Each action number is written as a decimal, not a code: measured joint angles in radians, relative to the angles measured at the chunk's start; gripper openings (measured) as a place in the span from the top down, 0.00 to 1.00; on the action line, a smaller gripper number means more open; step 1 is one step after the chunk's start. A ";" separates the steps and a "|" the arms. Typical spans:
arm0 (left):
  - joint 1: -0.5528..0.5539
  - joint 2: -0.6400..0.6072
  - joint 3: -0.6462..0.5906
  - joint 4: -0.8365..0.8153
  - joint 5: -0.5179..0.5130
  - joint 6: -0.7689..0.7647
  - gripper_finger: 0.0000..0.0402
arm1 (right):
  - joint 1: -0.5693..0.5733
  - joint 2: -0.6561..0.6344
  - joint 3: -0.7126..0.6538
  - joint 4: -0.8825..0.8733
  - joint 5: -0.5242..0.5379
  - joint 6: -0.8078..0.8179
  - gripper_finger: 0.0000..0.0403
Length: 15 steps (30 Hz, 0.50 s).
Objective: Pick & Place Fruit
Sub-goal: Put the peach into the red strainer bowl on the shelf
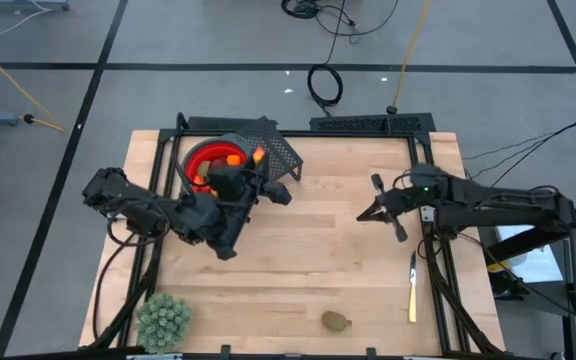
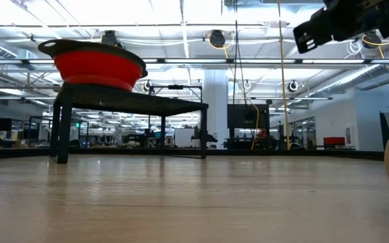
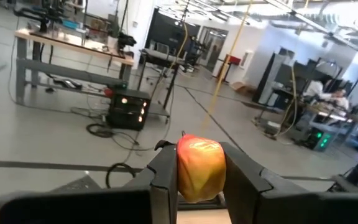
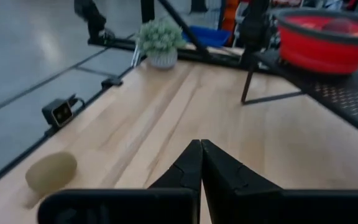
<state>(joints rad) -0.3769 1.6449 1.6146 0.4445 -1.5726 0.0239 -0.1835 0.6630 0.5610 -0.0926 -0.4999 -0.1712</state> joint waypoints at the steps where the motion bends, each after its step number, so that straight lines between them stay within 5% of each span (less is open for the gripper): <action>1: 0.004 -0.005 0.000 0.000 0.000 0.015 0.79 | -0.002 -0.015 0.000 -0.001 0.000 0.009 1.00; 15: 0.067 -0.023 0.000 0.000 0.001 0.157 0.79 | -0.007 -0.224 0.000 -0.154 0.036 0.060 1.00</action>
<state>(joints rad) -0.3100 1.6222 1.6146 0.4446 -1.5719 0.1812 -0.1905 0.4387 0.5610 -0.2464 -0.4641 -0.1115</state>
